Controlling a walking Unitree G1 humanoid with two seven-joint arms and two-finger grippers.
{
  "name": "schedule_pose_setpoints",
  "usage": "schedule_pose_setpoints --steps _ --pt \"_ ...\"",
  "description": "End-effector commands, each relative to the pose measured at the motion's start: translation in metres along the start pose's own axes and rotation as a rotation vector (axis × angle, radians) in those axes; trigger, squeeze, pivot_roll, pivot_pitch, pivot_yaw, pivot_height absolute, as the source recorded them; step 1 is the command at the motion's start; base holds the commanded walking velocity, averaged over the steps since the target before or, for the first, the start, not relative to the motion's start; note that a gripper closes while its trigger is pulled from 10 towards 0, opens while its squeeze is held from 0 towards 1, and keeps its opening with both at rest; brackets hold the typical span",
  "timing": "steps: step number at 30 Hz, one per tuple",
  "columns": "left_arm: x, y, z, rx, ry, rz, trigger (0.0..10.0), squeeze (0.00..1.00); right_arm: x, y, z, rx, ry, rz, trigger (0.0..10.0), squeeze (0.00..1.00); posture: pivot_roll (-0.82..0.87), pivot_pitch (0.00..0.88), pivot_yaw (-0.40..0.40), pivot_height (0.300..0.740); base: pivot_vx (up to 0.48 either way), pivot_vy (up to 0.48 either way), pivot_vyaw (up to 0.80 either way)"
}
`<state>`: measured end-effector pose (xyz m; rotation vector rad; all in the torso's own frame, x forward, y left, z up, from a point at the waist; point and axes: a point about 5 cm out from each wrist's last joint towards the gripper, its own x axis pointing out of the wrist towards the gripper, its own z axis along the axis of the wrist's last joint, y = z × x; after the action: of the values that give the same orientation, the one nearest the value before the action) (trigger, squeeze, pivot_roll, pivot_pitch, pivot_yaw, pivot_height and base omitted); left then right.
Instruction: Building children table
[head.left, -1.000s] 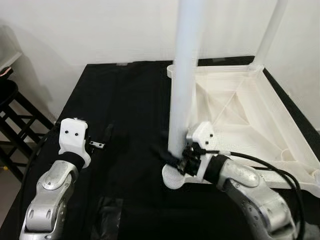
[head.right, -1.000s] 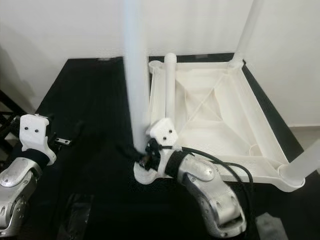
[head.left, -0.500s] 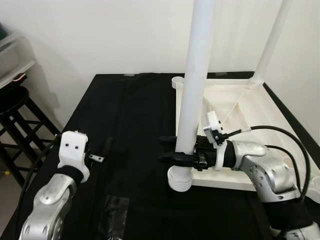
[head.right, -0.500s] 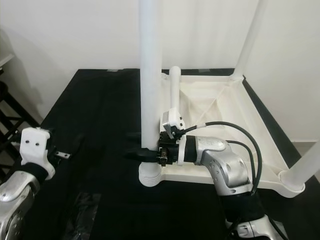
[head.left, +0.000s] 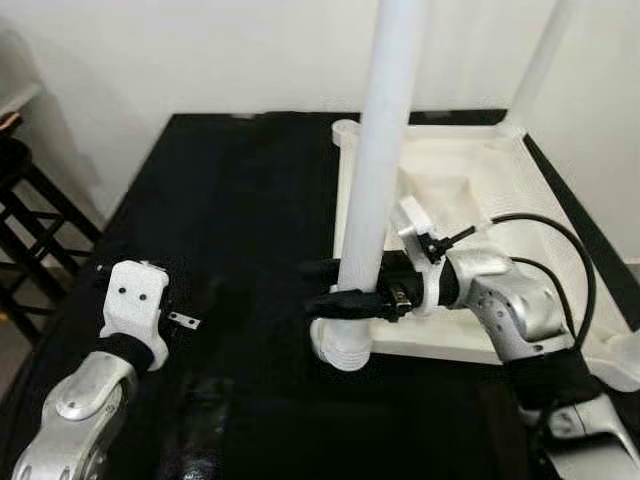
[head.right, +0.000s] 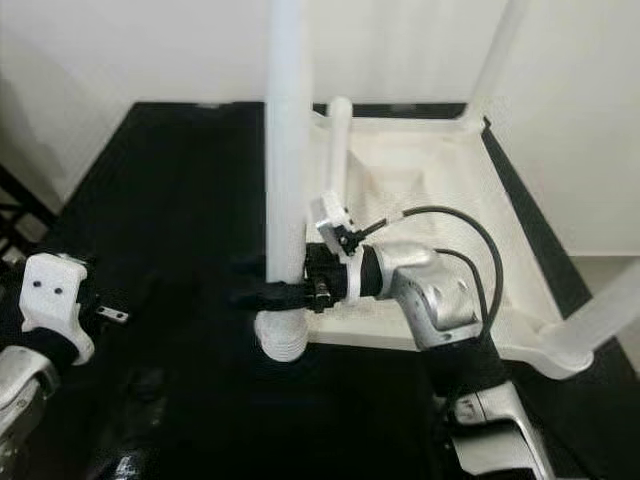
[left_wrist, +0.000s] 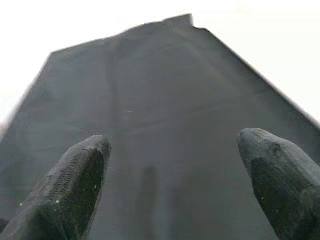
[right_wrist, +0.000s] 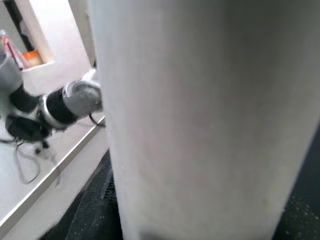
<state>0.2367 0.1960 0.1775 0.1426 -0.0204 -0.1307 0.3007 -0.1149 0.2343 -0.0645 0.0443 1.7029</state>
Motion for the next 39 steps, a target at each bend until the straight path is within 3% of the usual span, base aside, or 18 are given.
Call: schedule_pose_setpoints --steps 1,8,13,18,20,21,25,27,28,31,39 --pt "-0.004 -0.001 -0.003 -0.008 0.024 0.001 10.0 0.00 0.002 0.001 -0.004 -0.008 0.033 0.035 10.0 0.00 0.06 0.270 0.033 0.740 0.000 0.000 0.00" --pt "-0.010 0.000 -0.003 -0.008 0.044 0.014 10.0 0.00 0.009 -0.008 -0.015 -0.047 0.090 0.033 10.0 0.00 0.06 0.287 0.026 0.740 0.000 0.000 0.00" --pt "-0.010 0.001 -0.004 -0.019 0.056 0.031 10.0 0.00 0.012 -0.012 -0.012 -0.057 0.058 0.010 10.0 0.00 0.06 0.291 0.021 0.740 0.000 0.000 0.00" --pt "-0.010 0.003 -0.005 -0.018 0.071 0.053 10.0 0.00 0.014 -0.013 0.019 0.004 -0.098 0.077 10.0 0.00 0.05 0.297 0.013 0.740 0.000 0.384 0.00" --pt "-0.010 0.003 -0.005 -0.018 0.071 0.053 10.0 0.00 0.014 -0.013 0.019 0.004 -0.098 0.077 10.0 0.00 0.05 0.297 0.013 0.740 0.000 0.480 0.00" --pt "-0.010 0.002 -0.004 -0.017 0.054 0.058 10.0 0.00 0.013 -0.013 0.033 0.027 -0.164 0.115 10.0 0.00 0.05 0.299 0.008 0.740 0.000 0.000 0.00" --pt "-0.011 0.001 -0.003 -0.016 0.050 0.058 10.0 0.00 0.012 -0.015 0.039 0.027 -0.192 0.118 10.0 0.00 0.05 0.299 0.006 0.740 0.000 0.000 0.00" --pt "-0.011 0.000 -0.003 -0.016 0.051 0.059 10.0 0.00 0.012 -0.017 0.038 0.006 -0.183 0.103 10.0 0.00 0.05 0.300 0.005 0.740 0.000 0.000 0.00" --pt "-0.011 0.001 -0.002 -0.017 0.047 0.065 10.0 0.00 0.015 -0.024 0.030 -0.054 -0.121 0.041 10.0 0.00 0.05 0.300 0.003 0.740 0.000 0.000 0.00" --pt "-0.011 0.001 -0.001 -0.019 0.041 0.069 10.0 0.00 0.019 -0.025 0.018 -0.091 -0.050 0.029 10.0 0.00 0.05 0.302 0.000 0.740 0.000 0.000 0.00" --pt "-0.010 0.003 0.003 -0.024 0.031 0.075 10.0 0.00 0.015 -0.019 0.004 -0.066 0.042 0.073 10.0 0.00 0.05 0.303 -0.003 0.740 0.000 0.000 0.00"
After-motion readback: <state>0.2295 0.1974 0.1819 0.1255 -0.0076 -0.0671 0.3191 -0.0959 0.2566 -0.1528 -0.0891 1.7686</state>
